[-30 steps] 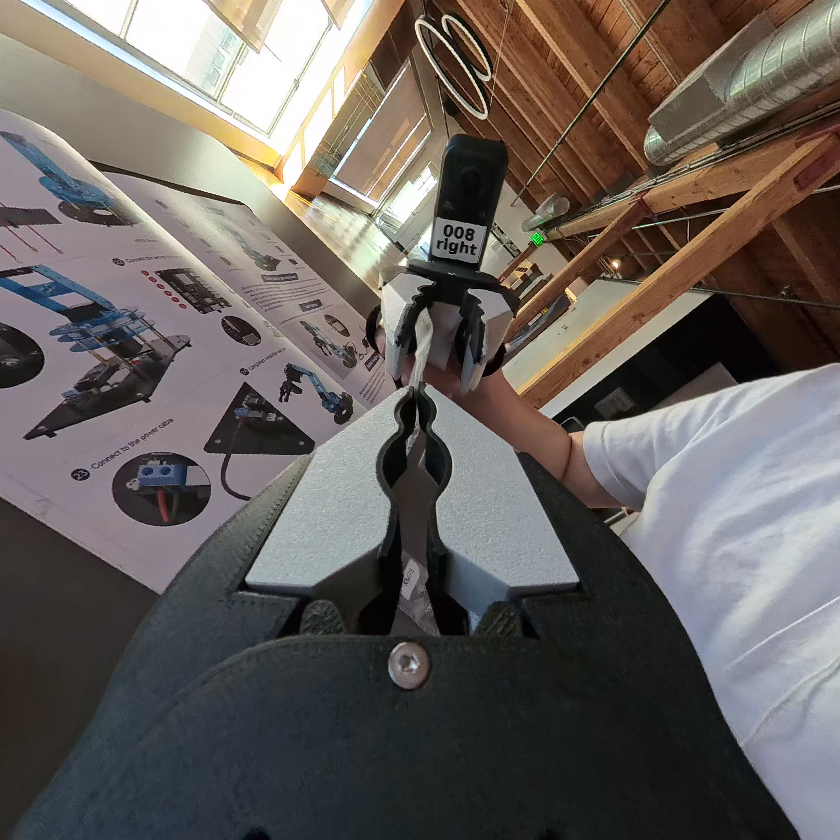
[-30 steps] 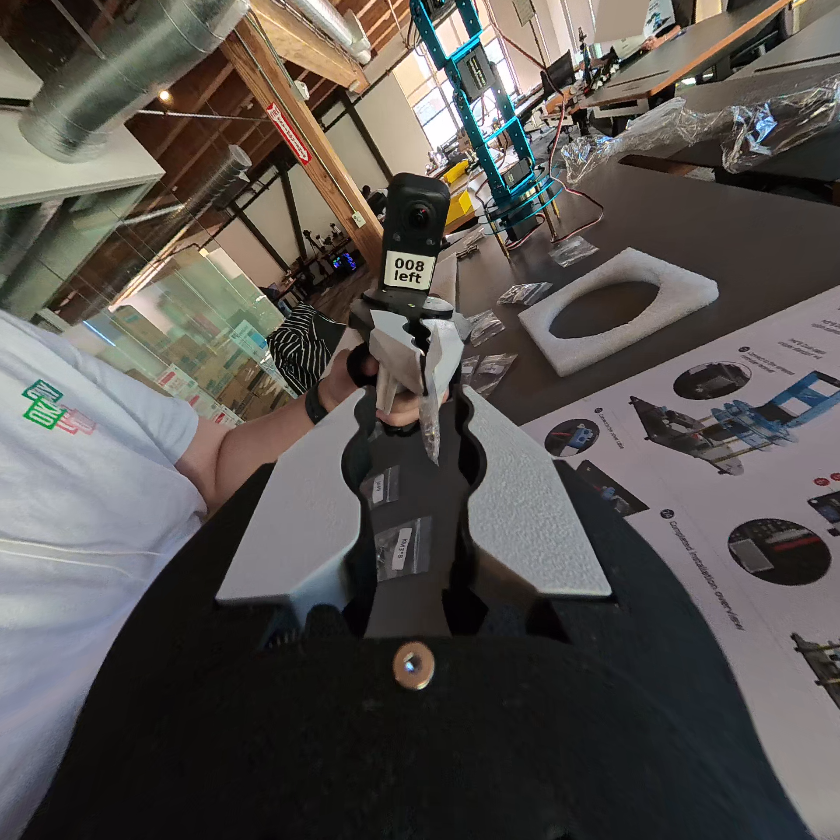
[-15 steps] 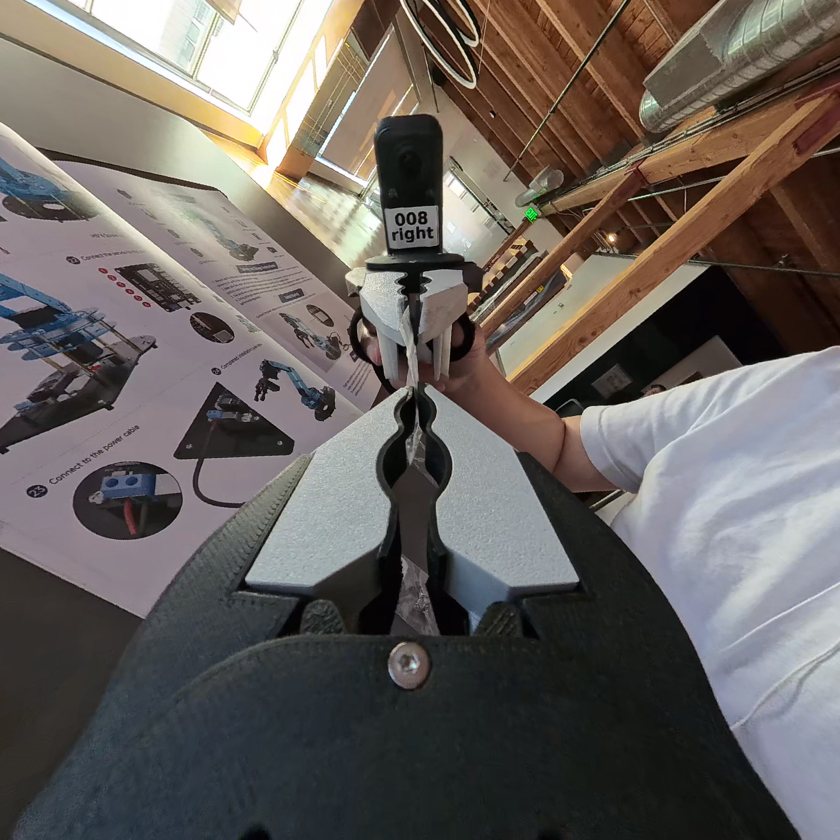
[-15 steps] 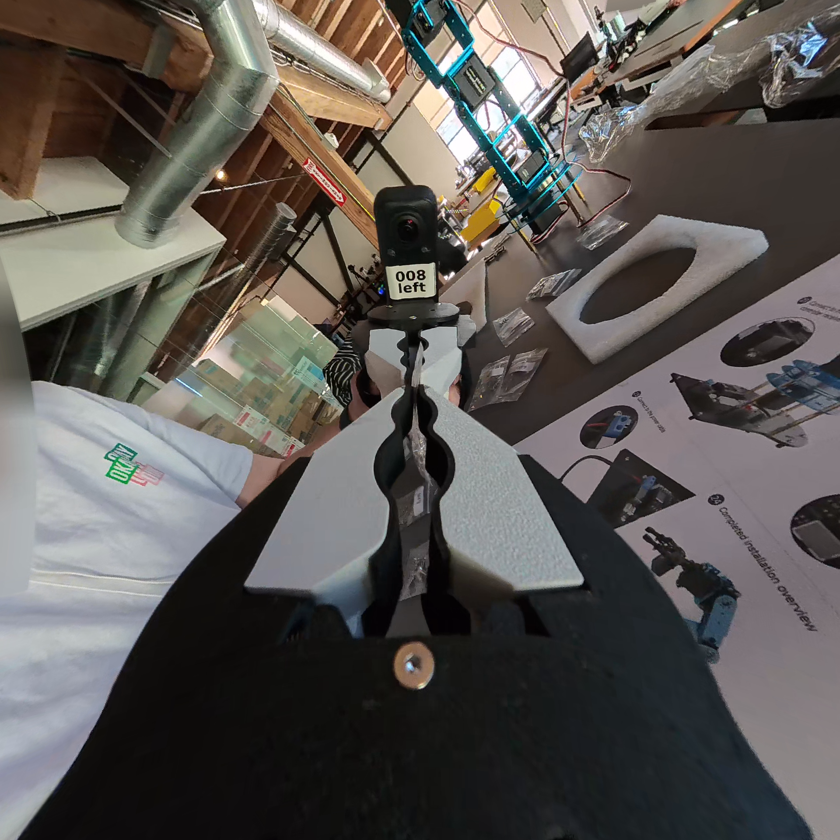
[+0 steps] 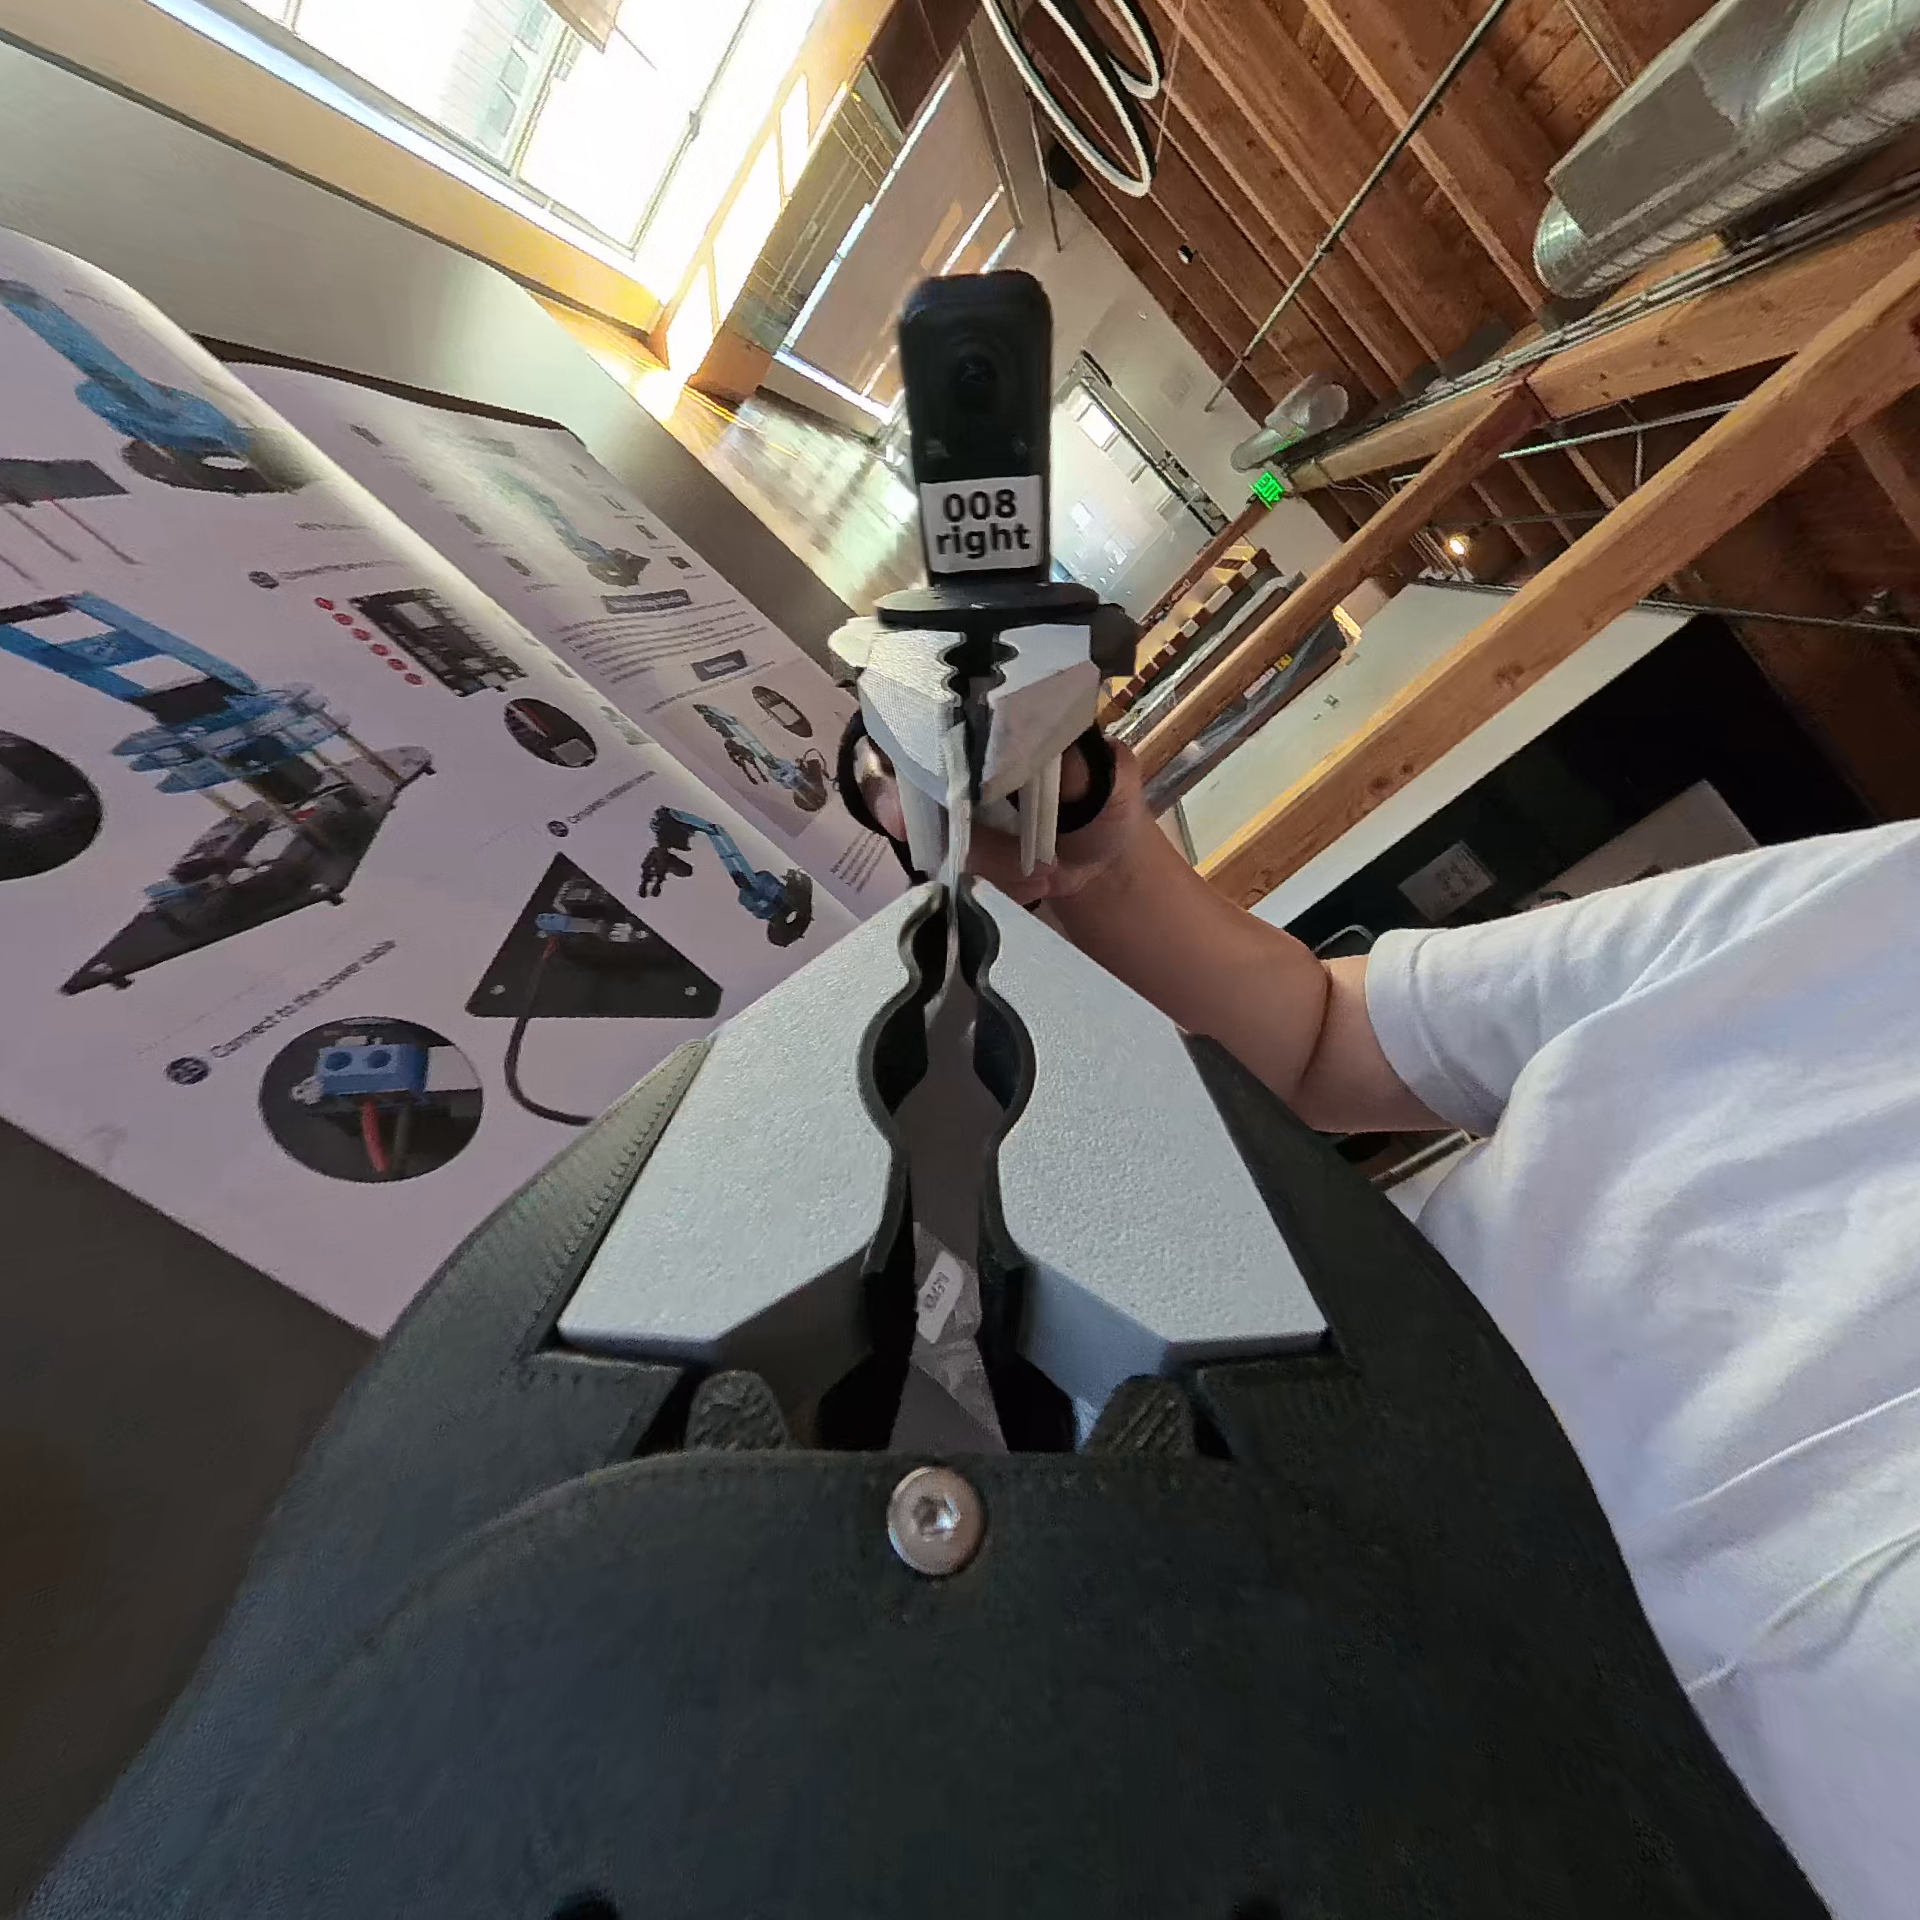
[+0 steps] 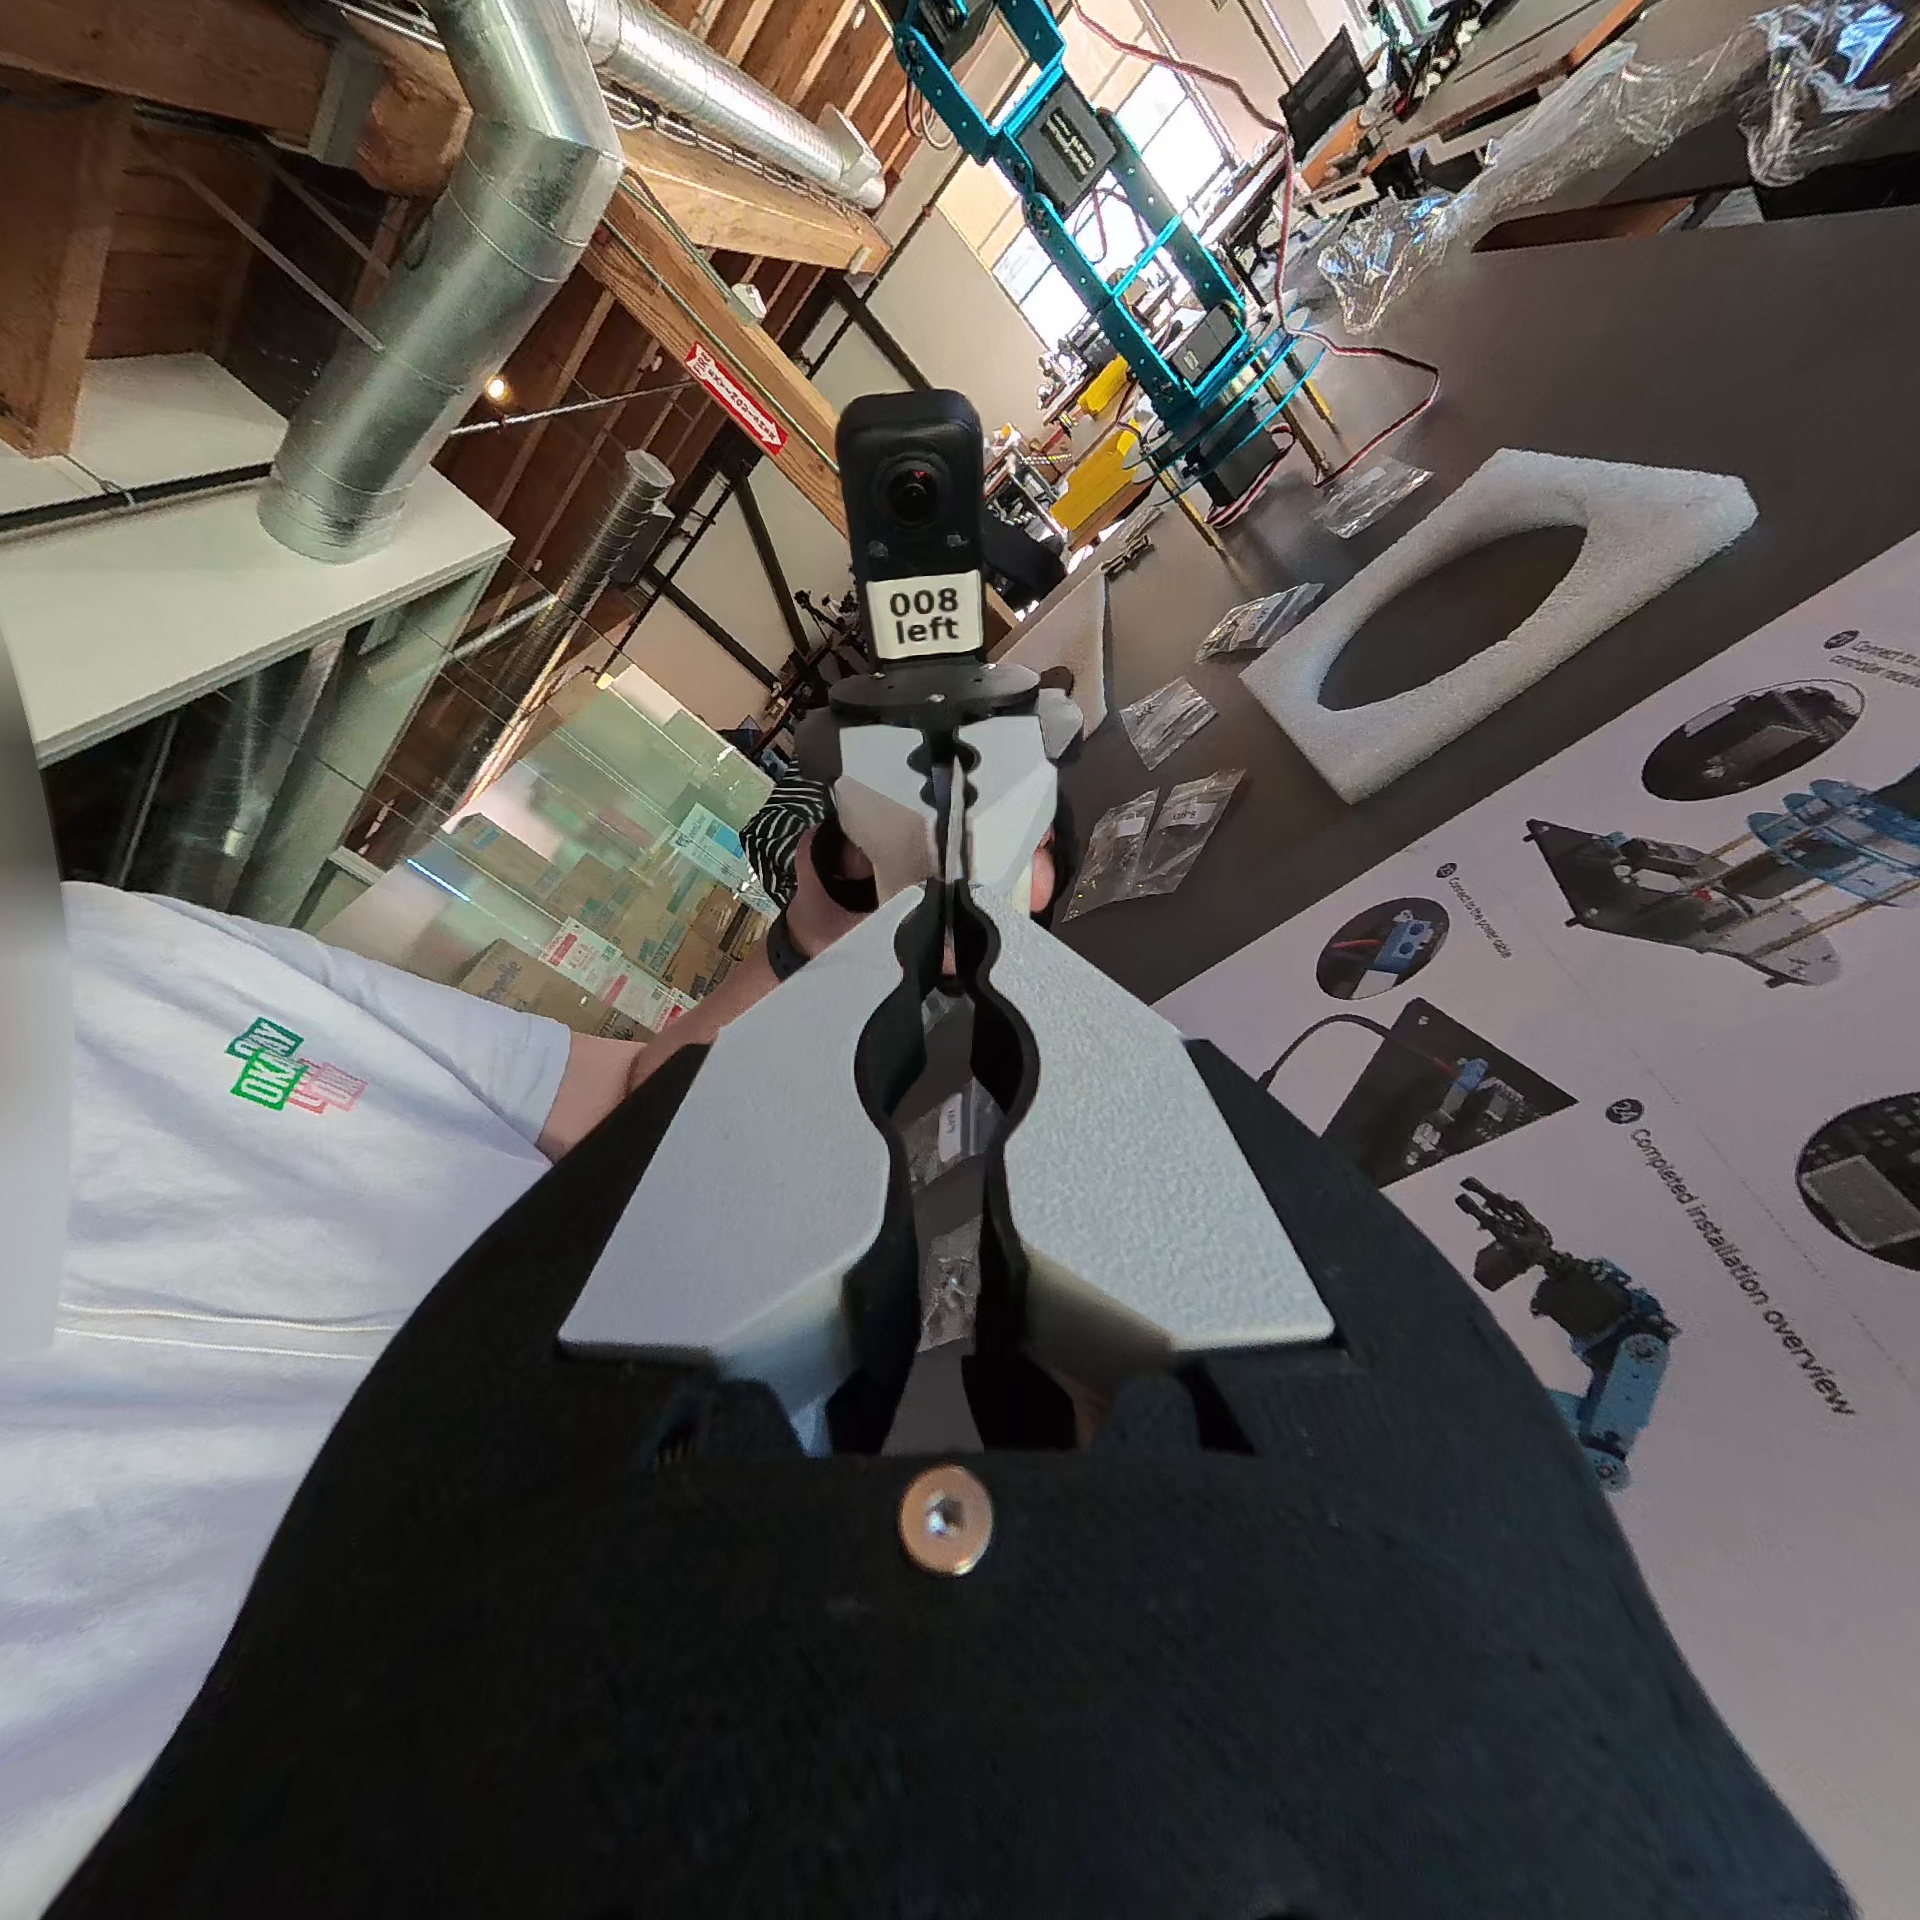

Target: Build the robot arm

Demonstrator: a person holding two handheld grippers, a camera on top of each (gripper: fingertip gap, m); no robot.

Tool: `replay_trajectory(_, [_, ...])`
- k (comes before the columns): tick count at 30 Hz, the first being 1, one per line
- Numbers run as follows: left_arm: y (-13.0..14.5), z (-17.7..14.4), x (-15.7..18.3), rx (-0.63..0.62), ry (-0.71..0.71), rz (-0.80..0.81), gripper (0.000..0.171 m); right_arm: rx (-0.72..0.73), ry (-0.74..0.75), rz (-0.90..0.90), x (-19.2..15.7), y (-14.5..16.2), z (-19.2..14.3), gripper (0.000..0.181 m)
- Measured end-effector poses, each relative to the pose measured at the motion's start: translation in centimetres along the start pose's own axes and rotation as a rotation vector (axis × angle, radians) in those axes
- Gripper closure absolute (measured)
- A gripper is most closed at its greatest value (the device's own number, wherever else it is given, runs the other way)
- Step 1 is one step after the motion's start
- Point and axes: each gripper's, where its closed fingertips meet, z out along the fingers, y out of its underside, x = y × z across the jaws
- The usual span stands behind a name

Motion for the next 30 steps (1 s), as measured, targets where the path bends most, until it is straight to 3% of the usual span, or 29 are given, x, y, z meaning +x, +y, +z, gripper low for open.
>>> replay_trajectory(4, [-1.1, -2.0, -1.3, 0.037, -0.104, -0.048, 0.148, 0.005, 0.106, -0.106, 1.0, 0.1, 0.0, 0.181])
replay_trajectory(6, [-2.2, -3.4, -0.7, 0.078, -0.111, -0.08, 0.152, -0.003, 0.202, -0.223, 1.6, 0.1, 0.0, 0.181])
replay_trajectory(8, [-2.2, -4.1, 0.2, 0.075, -0.112, -0.101, 0.166, -0.01, 0.295, -0.359, 1.7, -0.1, 0.1, 0.181])
replay_trajectory(9, [-1.9, -4.1, 0.5, 0.074, -0.124, -0.107, 0.164, -0.006, 0.336, -0.437, 1.4, -0.2, 0.3, 0.181])
replay_trajectory(12, [-0.9, -3.6, 0.1, 0.084, -0.252, 0.0, 0.134, -0.036, 0.376, -0.637, -0.7, 0.8, 1.2, 0.181])
replay_trajectory(14, [-0.3, -3.1, 1.0, 0.074, -0.276, 0.104, 0.132, -0.084, 0.412, -0.713, -1.2, 1.8, 1.5, 0.181])
replay_trajectory(21, [2.7, -2.9, 2.9, -0.082, -0.213, 0.333, 0.162, -0.097, 0.279, -0.641, -3.8, 4.0, 2.4, 0.181])
replay_trajectory(30, [4.9, -1.8, 2.8, -0.143, -0.171, 0.37, 0.171, -0.141, 0.176, -0.505, -3.0, 6.6, 1.1, 0.181])
